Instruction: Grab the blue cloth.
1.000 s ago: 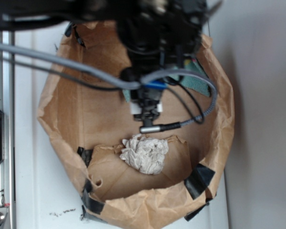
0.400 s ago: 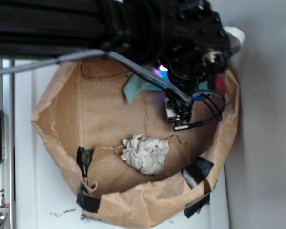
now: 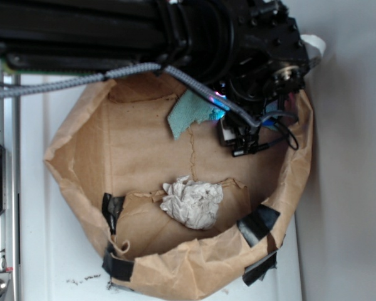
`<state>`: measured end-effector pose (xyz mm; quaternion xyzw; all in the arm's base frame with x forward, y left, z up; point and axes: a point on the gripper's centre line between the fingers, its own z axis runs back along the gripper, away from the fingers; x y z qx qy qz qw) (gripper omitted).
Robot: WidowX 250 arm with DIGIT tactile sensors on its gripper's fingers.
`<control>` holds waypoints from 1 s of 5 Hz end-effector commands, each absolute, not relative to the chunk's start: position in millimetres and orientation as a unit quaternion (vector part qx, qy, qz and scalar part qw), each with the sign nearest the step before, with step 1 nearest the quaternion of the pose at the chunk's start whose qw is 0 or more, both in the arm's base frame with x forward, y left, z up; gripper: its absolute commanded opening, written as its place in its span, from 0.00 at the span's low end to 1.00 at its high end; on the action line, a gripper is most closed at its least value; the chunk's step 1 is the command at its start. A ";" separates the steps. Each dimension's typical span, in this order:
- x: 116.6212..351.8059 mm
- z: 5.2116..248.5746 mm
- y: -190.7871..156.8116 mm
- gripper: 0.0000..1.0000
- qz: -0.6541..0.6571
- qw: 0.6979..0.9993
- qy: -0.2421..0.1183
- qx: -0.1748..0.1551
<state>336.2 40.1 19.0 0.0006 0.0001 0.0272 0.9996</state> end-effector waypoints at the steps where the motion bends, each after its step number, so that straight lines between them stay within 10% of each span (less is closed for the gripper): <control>1: 354.5 47.9 35.2 0.00 0.004 0.999 -0.051 -0.006; 3: 335.1 94.0 31.4 0.00 -0.017 0.993 -0.105 -0.059; 5: 254.7 191.5 35.6 0.00 -0.040 0.980 -0.142 -0.134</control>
